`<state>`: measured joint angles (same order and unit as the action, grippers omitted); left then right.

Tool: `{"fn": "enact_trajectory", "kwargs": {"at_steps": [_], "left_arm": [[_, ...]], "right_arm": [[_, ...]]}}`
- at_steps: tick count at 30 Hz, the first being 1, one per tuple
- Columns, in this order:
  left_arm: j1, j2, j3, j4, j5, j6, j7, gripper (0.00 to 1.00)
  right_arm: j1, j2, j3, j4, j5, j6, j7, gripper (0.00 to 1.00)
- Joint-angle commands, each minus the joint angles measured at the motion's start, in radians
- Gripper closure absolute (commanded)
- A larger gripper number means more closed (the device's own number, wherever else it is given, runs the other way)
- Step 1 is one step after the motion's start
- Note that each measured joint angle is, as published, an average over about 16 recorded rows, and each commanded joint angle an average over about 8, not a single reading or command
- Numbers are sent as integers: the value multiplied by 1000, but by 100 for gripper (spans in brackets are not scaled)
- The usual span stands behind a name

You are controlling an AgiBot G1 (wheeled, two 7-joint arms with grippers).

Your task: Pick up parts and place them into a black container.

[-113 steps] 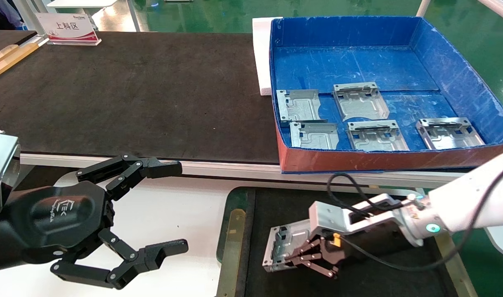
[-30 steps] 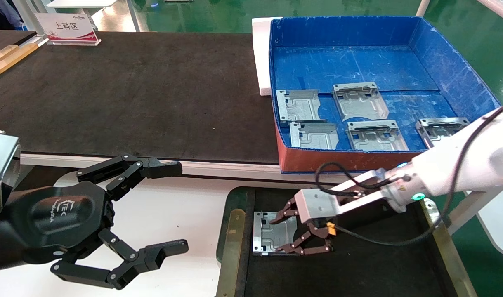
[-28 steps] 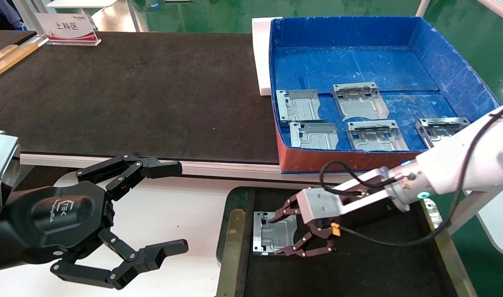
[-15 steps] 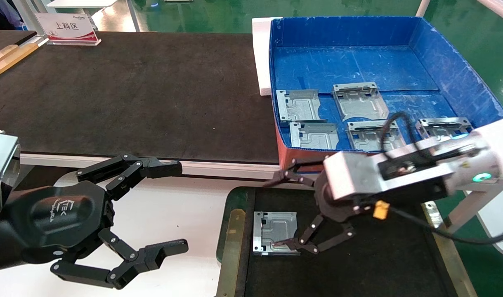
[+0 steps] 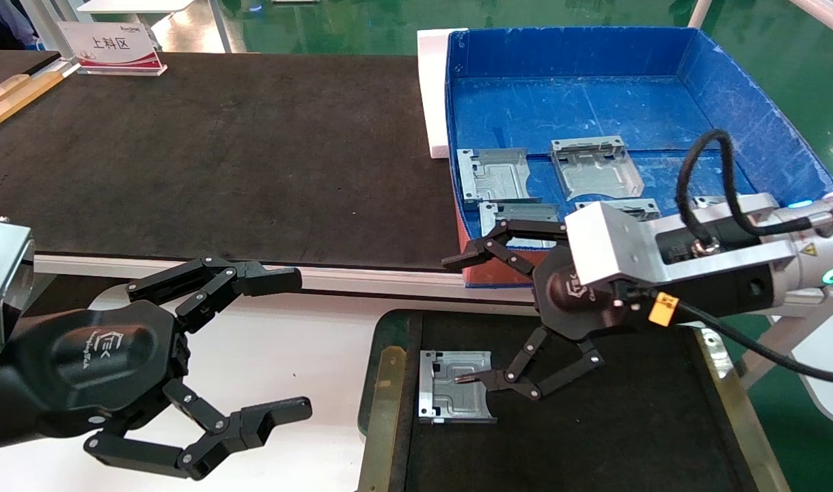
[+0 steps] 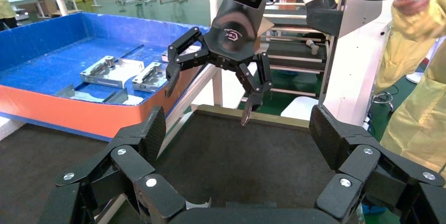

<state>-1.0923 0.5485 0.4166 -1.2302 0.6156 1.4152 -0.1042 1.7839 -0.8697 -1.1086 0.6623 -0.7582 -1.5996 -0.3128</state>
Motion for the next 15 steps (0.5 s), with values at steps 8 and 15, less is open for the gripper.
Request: {"fn": "enact_trajectory", "kwargs": {"at_steps": [8,15], "left_arm": [[0,0,0,0,0,0,0,0],[0,0,0,0,0,0,0,0]], "right_arm": [[-81,27,94,69,-1,13,55,0],[-167,59,195,145,3,25,116,0]]}}
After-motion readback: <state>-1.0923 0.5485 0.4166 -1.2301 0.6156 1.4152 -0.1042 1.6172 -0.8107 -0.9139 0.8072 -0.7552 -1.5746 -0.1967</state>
